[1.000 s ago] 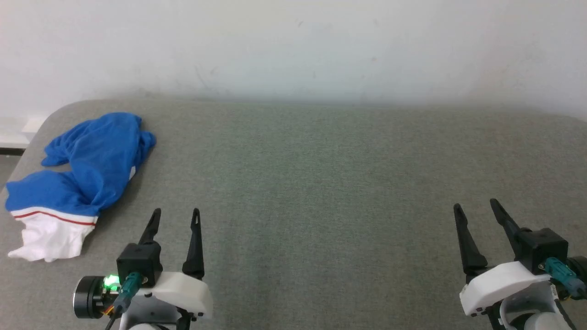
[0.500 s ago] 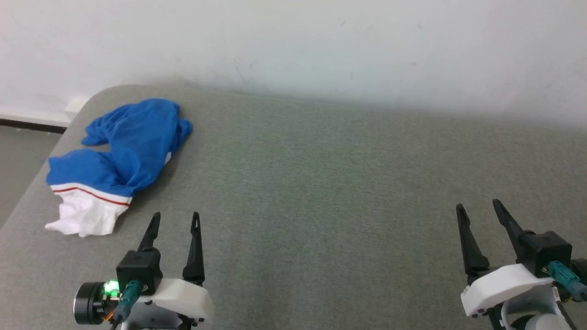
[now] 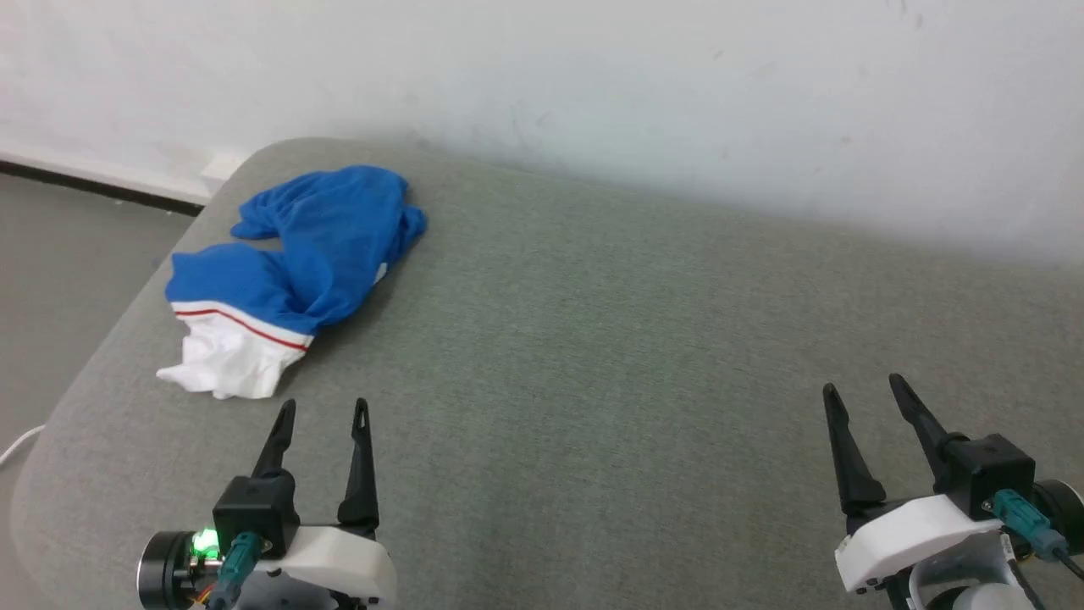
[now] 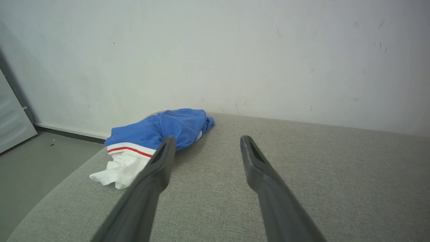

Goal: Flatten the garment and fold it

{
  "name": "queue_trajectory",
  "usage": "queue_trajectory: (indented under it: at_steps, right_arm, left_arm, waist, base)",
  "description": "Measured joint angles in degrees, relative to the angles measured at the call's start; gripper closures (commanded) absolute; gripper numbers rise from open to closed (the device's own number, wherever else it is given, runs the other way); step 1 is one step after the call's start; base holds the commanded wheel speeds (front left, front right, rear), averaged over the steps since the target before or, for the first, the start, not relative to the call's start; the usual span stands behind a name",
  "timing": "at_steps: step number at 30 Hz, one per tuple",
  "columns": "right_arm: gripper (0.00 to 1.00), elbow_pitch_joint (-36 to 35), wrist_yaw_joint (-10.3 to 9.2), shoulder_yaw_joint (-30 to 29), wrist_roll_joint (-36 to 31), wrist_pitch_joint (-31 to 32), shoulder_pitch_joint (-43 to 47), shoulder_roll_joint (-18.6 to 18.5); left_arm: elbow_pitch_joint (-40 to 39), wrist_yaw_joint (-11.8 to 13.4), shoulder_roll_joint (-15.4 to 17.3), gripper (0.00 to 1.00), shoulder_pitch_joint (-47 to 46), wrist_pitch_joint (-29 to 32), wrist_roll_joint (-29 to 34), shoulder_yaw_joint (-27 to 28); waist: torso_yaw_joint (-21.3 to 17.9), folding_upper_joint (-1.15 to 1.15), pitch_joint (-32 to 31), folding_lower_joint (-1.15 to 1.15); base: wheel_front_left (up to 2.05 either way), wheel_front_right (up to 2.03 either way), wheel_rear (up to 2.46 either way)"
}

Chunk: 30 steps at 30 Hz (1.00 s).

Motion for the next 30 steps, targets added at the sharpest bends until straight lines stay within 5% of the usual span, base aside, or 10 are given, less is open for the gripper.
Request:
queue_trajectory:
  at_steps: [30]
  right_arm:
    - [0.00, 3.3, 0.00, 5.7, 0.7, -3.4, 0.0, 0.0]
  left_arm:
    - [0.3, 1.4, 0.0, 0.00, 2.4, -3.7, -1.1, -1.5]
  waist:
    - [11.6, 0.00, -1.1, 0.00]
  base:
    - [-0.03, -0.03, -0.03]
